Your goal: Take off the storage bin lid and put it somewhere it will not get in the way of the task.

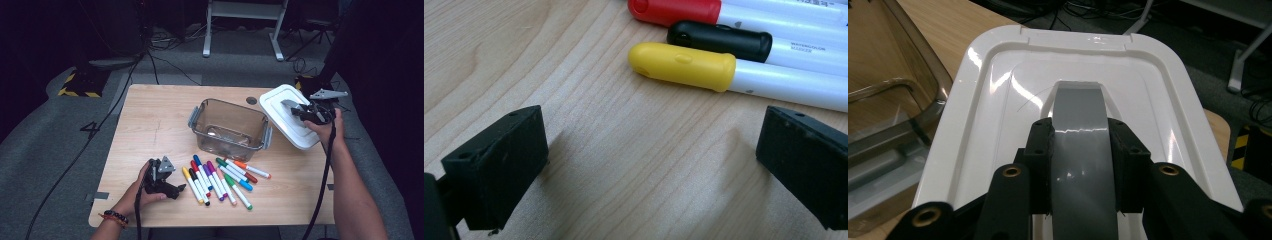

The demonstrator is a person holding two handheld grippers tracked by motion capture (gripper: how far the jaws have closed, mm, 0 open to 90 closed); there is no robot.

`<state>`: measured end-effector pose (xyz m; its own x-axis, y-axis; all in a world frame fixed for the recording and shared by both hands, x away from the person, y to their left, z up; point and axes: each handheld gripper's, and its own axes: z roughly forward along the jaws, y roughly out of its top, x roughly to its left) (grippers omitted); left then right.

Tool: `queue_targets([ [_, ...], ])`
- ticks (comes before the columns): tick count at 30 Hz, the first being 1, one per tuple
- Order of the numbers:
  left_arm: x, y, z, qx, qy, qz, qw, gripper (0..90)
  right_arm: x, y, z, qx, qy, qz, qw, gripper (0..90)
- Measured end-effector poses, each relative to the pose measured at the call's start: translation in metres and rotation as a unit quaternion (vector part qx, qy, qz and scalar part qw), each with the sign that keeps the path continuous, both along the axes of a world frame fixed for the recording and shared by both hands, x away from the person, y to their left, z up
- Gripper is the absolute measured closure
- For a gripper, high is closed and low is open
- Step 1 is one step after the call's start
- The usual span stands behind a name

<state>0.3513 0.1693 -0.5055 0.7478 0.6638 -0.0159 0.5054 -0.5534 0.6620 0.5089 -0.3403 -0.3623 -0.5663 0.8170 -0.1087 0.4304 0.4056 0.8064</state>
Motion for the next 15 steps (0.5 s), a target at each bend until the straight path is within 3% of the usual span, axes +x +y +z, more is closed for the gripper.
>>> queue_targets([
  [2, 0.000, 0.000, 0.000, 0.000, 0.000, 0.000, 1.0000, 0.5, 0.004, -0.003, -0.008, 0.008, 0.009, -0.008, 0.9999, 66.9],
  [7, 0.000, 0.000, 0.000, 0.000, 0.000, 0.000, 1.0000, 0.5, 0.008, -0.002, -0.030, -0.018, 0.029, -0.016, 0.9993, 66.8],
  [15, 0.000, 0.000, 0.000, 0.000, 0.000, 0.000, 1.0000, 0.5, 0.011, 0.003, -0.054, -0.025, 0.046, -0.018, 0.9985, 66.8],
])
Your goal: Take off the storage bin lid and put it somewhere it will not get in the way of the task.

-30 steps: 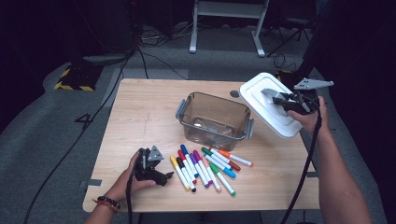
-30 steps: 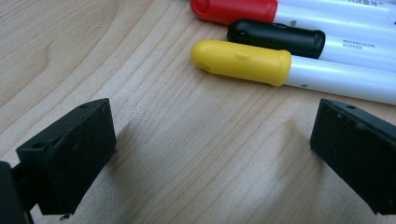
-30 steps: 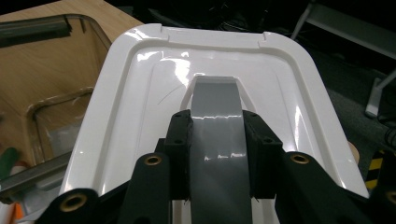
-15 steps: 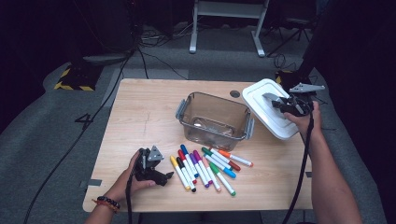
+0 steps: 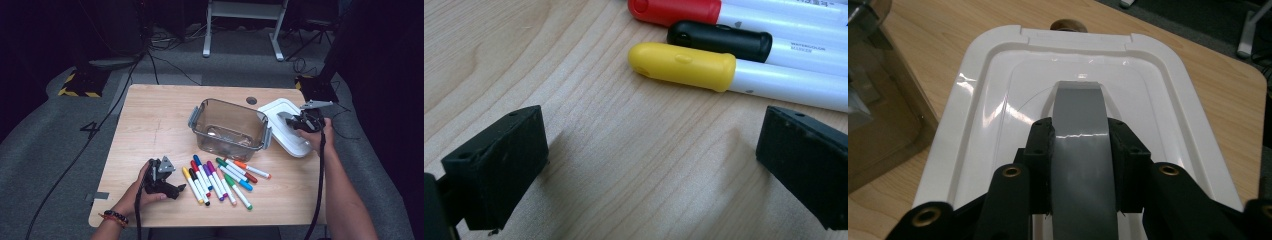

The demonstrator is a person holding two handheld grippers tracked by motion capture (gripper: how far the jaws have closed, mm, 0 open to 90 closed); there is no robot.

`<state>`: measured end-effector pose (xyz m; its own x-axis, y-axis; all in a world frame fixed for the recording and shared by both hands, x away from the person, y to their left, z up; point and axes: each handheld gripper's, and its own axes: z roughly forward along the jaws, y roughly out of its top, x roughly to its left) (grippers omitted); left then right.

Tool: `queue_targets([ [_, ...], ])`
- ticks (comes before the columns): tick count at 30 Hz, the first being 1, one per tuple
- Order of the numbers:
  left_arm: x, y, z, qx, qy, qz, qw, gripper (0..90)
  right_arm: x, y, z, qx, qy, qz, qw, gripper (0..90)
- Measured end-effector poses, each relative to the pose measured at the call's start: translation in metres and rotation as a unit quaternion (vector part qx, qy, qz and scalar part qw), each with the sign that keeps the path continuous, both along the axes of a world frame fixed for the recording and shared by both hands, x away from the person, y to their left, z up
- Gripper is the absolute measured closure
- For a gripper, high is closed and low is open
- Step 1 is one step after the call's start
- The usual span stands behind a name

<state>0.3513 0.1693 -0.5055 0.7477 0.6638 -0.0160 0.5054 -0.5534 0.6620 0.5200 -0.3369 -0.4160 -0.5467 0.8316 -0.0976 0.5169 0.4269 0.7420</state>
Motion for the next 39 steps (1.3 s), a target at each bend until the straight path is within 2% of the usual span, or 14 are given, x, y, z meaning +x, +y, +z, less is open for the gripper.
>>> queue_targets([
  [8, 0.000, 0.000, 0.000, 0.000, 0.000, 0.000, 1.0000, 0.5, 0.004, 0.013, -0.018, 0.005, 0.013, 0.008, 0.9999, 66.8],
  [17, 0.000, 0.000, 0.000, 0.000, 0.000, 0.000, 1.0000, 0.5, 0.008, 0.026, -0.028, 0.002, 0.021, 0.016, 0.9996, 66.7],
  [21, 0.000, 0.000, 0.000, 0.000, 0.000, 0.000, 1.0000, 0.5, 0.009, 0.029, -0.029, 0.003, 0.023, 0.014, 0.9996, 66.4],
  [23, 0.000, 0.000, 0.000, 0.000, 0.000, 0.000, 1.0000, 0.5, 0.008, 0.031, -0.026, 0.012, 0.016, 0.011, 0.9997, 62.5],
  [27, 0.000, 0.000, 0.000, 0.000, 0.000, 0.000, 1.0000, 0.5, 0.006, 0.030, -0.022, 0.011, 0.010, 0.009, 0.9999, 59.2],
  [32, 0.000, 0.000, 0.000, 0.001, -0.001, 0.000, 1.0000, 0.5, 0.000, 0.024, -0.018, 0.020, 0.011, 0.006, 0.9997, 55.7],
  [33, 0.000, 0.000, 0.000, 0.001, -0.001, -0.001, 1.0000, 0.5, -0.003, 0.023, -0.016, 0.027, 0.009, 0.011, 0.9995, 54.7],
  [34, 0.000, 0.000, 0.000, 0.001, -0.001, 0.000, 1.0000, 0.5, -0.011, 0.022, -0.014, 0.025, 0.005, 0.019, 0.9995, 53.4],
  [36, -0.001, 0.000, 0.000, 0.001, -0.001, 0.000, 1.0000, 0.5, -0.014, 0.022, -0.013, 0.021, 0.003, 0.024, 0.9995, 53.1],
  [37, -0.001, 0.000, 0.000, 0.000, 0.000, 0.001, 1.0000, 0.5, -0.024, 0.021, -0.013, 0.024, -0.001, 0.040, 0.9989, 52.6],
  [39, -0.001, 0.000, 0.000, 0.000, -0.001, 0.000, 1.0000, 0.5, -0.029, 0.021, -0.013, 0.027, -0.001, 0.048, 0.9985, 52.6],
])
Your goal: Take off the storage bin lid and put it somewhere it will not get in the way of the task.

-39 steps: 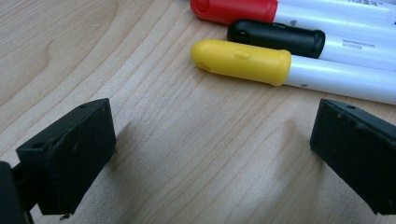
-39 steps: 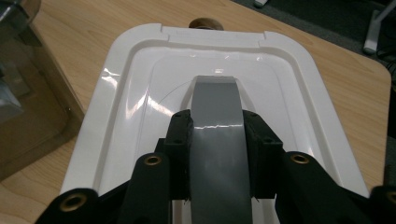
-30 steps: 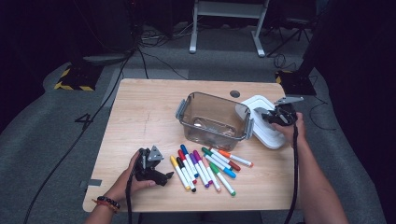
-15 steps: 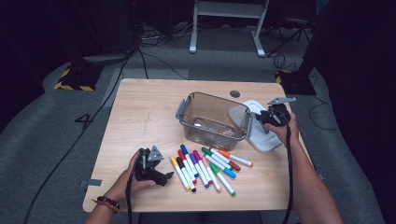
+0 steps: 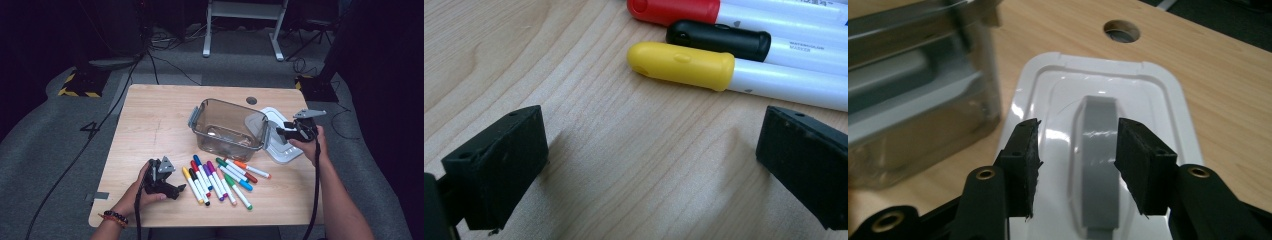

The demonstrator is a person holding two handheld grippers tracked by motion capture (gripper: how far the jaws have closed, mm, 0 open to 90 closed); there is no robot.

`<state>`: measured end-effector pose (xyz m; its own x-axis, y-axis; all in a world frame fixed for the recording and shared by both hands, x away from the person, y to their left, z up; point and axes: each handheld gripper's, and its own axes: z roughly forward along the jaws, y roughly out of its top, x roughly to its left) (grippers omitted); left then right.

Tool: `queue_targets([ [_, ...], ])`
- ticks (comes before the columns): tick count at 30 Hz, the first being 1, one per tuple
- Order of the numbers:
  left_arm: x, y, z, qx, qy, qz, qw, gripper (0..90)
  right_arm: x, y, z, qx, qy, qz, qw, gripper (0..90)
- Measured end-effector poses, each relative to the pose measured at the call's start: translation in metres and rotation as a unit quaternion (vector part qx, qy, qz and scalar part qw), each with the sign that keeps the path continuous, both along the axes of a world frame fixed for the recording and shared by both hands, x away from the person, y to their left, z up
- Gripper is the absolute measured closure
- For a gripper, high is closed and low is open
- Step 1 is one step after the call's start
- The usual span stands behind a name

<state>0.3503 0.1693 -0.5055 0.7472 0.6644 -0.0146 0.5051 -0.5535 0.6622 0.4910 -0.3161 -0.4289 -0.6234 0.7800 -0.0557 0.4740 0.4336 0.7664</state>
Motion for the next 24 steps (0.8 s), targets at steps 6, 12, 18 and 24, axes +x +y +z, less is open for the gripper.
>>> queue_targets([
  [6, -0.001, 0.000, 0.000, 0.000, -0.001, 0.000, 1.0000, 0.5, -0.038, -0.008, -0.007, 0.012, 0.006, 0.038, 0.9992, 55.7],
  [12, -0.001, 0.000, 0.000, 0.000, -0.001, 0.000, 1.0000, 0.5, -0.070, 0.005, -0.007, 0.024, 0.003, 0.096, 0.9951, 58.5],
  [18, -0.001, 0.000, 0.000, 0.000, -0.001, 0.000, 1.0000, 0.5, -0.089, 0.036, -0.014, 0.009, 0.005, 0.172, 0.9850, 59.2],
  [24, -0.001, 0.000, 0.000, 0.000, 0.000, 0.000, 1.0000, 0.5, -0.092, 0.064, -0.033, 0.010, 0.026, 0.220, 0.9752, 59.4],
])
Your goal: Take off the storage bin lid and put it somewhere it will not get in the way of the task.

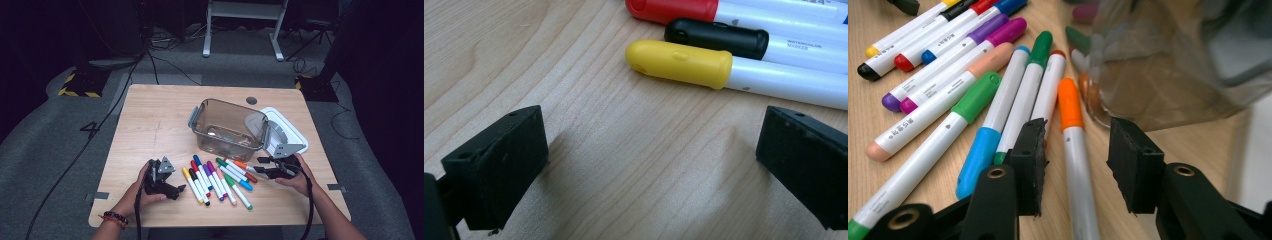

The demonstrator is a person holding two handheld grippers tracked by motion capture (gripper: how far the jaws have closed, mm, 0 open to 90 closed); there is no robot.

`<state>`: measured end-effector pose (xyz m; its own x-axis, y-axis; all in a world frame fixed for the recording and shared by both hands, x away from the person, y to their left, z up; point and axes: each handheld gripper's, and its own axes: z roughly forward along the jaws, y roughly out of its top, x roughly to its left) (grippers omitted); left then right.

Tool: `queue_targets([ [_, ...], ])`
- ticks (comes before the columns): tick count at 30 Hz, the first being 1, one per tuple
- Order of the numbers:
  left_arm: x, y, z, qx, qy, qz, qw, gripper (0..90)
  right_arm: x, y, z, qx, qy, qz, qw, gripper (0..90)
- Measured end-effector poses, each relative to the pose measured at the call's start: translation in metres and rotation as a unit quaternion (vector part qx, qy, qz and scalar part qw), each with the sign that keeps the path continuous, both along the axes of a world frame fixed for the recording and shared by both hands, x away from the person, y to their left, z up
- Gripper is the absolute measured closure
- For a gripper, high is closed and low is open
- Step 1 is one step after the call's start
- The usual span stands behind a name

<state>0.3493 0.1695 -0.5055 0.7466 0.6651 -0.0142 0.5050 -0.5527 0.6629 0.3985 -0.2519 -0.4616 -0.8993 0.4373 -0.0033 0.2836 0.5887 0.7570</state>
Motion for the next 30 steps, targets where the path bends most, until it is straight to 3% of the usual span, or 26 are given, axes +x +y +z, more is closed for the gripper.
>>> queue_targets([
  [2, 0.000, 0.000, 0.000, 0.000, 0.000, 0.001, 1.0000, 0.5, 0.001, 0.001, -0.003, 0.001, 0.005, 0.001, 1.0000, 59.6],
  [3, 0.000, 0.000, 0.000, 0.001, -0.001, 0.000, 1.0000, 0.5, 0.004, 0.007, -0.011, -0.014, 0.016, 0.000, 0.9998, 60.9],
  [10, 0.000, 0.000, 0.000, 0.000, 0.000, 0.002, 1.0000, 0.5, 0.010, 0.012, -0.022, -0.037, 0.019, -0.008, 0.9991, 73.0],
  [11, -0.001, 0.000, 0.000, 0.001, 0.000, 0.003, 1.0000, 0.5, 0.010, 0.012, -0.024, -0.056, 0.020, -0.013, 0.9982, 74.4],
  [16, -0.001, 0.000, 0.000, 0.000, 0.000, 0.006, 1.0000, 0.5, 0.008, 0.006, -0.026, -0.061, 0.027, -0.011, 0.9977, 75.0],
  [20, -0.002, 0.000, 0.000, 0.000, -0.001, 0.006, 1.0000, 0.5, 0.002, -0.005, -0.025, -0.067, 0.042, -0.017, 0.9967, 76.2],
  [30, -0.002, 0.000, 0.000, -0.001, -0.001, 0.006, 1.0000, 0.5, -0.020, -0.027, -0.023, -0.083, 0.041, -0.035, 0.9951, 75.3],
])
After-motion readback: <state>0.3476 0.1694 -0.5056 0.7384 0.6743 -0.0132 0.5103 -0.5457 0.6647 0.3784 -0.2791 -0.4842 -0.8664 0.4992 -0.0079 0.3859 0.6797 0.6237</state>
